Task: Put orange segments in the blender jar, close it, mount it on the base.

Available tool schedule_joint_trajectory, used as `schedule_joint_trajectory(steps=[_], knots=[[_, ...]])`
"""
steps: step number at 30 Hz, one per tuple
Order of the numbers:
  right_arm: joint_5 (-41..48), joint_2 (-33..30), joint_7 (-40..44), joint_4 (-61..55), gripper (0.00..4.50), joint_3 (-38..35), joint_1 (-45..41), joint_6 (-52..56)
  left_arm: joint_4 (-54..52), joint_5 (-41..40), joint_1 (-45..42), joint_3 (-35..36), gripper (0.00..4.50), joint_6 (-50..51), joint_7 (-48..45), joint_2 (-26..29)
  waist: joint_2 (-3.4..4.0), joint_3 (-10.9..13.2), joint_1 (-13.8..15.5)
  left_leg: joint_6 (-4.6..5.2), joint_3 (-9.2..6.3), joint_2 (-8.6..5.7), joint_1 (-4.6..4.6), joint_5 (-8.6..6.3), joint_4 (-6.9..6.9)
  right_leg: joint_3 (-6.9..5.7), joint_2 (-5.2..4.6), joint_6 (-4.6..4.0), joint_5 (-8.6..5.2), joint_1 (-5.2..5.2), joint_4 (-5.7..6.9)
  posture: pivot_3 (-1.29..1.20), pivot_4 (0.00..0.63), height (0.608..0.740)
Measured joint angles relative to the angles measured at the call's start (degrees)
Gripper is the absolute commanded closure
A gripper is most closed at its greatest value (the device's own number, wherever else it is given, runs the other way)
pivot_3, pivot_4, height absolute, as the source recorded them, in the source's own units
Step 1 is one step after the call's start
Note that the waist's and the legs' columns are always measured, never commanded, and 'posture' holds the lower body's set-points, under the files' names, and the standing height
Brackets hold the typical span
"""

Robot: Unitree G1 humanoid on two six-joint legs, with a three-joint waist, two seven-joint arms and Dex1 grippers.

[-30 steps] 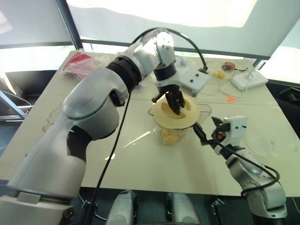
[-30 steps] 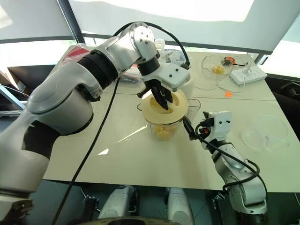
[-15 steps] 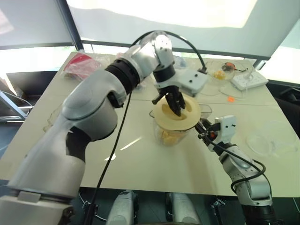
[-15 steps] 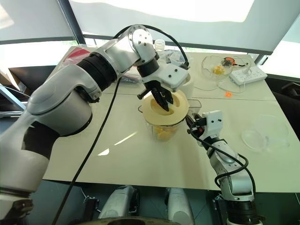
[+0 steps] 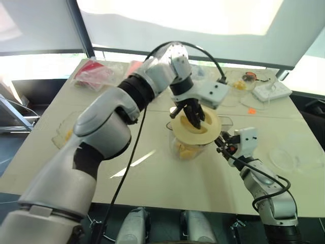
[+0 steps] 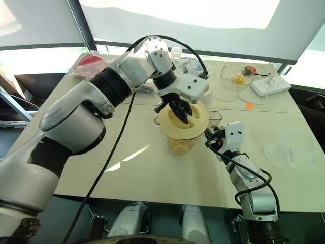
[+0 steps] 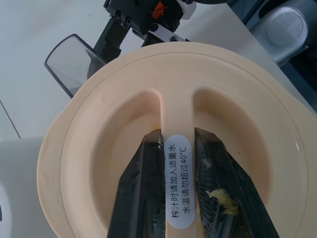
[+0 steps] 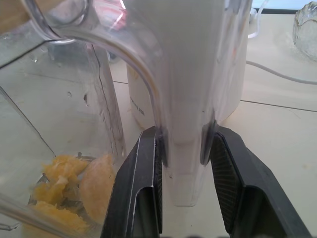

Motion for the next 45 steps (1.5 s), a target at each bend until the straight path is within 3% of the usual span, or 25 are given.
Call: schedule_joint_trajectory(steps=[7, 11, 22, 36, 45], knots=[[-0.41, 0.07, 0.16, 1.75, 3.67, -0.18, -1.5, 0.83, -10.45, 6.27, 2.95, 4.78, 4.26, 21.05, 1.44, -1.1, 0.02, -0.74, -0.08, 0.32, -0.28, -0.4, -0.03, -0.19, 0.0, 0.05, -0.24, 0.25, -0.15, 0.17, -0.11, 0.0, 0.15, 0.74], [-0.38, 0.03, 0.65, 1.83, 3.67, -0.31, -1.7, 1.14, -14.5, 8.72, 3.79, 5.88, 4.26, 28.08, 1.48, -1.39, 0.1, -0.9, -0.06, 0.63, -0.35, -0.51, -0.06, -0.37, -0.02, 0.05, -0.33, 0.48, -0.3, 0.23, -0.1, 0.0, 0.15, 0.74], [-0.47, -0.2, 0.71, 1.55, 3.67, -0.65, -1.77, 2.11, -15.65, 11.23, 4.55, 7.27, 4.26, 30.57, 1.35, -2.27, 0.12, -1.13, -0.02, 0.75, -0.46, -0.8, -0.06, -0.46, -0.07, 0.03, -0.69, 0.58, -0.38, 0.28, -0.14, 0.0, 0.15, 0.74], [-3.9, 3.19, -8.27, -7.37, 3.67, 0.97, 0.75, 9.73, -9.84, 12.28, 4.81, 10.87, 4.26, 31.29, 2.36, -2.89, 0.11, -1.11, 0.44, 0.87, -0.63, -0.98, -0.17, -0.53, -0.1, -0.13, -1.02, 0.68, -0.43, 0.16, -0.14, 0.0, 0.15, 0.74], [-7.13, 6.67, -12.86, -10.65, 3.67, 4.45, 0.44, 12.91, -15.69, 12.49, 6.79, 11.13, 4.26, 36.84, 2.25, 0.74, 0.17, -1.12, -0.72, 0.87, -0.7, -0.85, -0.13, -0.53, -0.16, -0.14, -1.0, 0.69, -0.42, 0.1, -0.06, 0.0, 0.15, 0.74]])
